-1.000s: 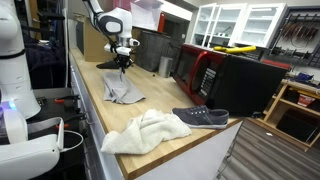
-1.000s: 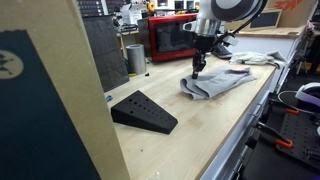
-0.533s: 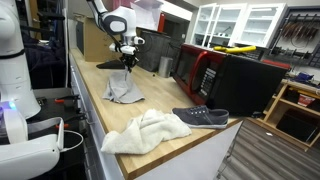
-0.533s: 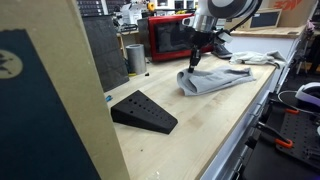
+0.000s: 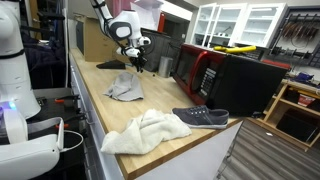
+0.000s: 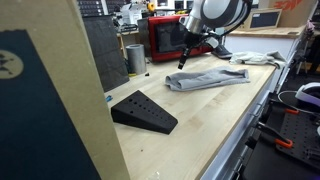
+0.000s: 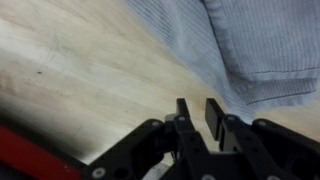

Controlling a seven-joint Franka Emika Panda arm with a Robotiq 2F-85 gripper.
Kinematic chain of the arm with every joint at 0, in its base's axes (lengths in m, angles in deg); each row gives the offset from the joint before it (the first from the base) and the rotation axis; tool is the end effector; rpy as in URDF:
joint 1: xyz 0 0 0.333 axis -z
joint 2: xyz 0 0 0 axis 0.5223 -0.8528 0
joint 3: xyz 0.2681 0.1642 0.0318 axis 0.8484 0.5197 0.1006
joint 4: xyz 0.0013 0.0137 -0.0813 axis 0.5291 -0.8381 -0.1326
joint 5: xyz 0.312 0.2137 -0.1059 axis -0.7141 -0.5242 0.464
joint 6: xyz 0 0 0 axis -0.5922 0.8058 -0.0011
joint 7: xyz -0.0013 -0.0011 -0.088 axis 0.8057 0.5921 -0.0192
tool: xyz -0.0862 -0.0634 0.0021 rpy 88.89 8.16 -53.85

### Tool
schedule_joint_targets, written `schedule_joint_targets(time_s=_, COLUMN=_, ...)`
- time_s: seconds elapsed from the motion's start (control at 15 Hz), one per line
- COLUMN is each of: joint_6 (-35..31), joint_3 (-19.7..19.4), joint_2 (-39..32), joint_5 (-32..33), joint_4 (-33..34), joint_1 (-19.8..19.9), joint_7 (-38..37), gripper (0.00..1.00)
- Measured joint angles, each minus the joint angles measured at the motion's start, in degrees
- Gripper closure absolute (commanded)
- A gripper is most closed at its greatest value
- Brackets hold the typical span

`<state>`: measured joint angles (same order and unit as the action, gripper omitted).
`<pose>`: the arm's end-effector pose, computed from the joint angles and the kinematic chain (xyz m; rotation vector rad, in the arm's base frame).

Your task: Fold the grey towel once from top to bottom and twice from right to left.

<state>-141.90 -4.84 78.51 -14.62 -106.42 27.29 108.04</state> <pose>0.5163 0.0567 0.3025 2.9713 0.7305 0.6127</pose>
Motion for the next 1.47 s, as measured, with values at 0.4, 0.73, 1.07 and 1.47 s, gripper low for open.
schedule_joint_targets(time_s=0.4, joint_6=-1.5, joint_3=-2.3, joint_2=4.4, joint_5=-4.5, joint_4=-0.2, joint_1=4.0, joint_7=0.3, gripper=0.01)
schedule_joint_targets(time_s=0.73, joint_6=6.9, joint_3=-8.2, joint_2=10.9, joint_5=-4.2, joint_4=-1.2, joint_1=9.3, joint_7=-2.9, gripper=0.00)
schedule_joint_targets(time_s=1.07, joint_6=14.5, joint_3=-12.6, joint_2=11.1, joint_5=-4.0, joint_4=-2.3, joint_1=11.6, joint_7=-8.1, gripper=0.00)
schedule_joint_targets(time_s=1.47, joint_6=18.5, joint_3=-13.2, joint_2=9.0, joint_5=-5.0, joint_4=-2.4, joint_1=12.1, joint_7=-14.1, gripper=0.00)
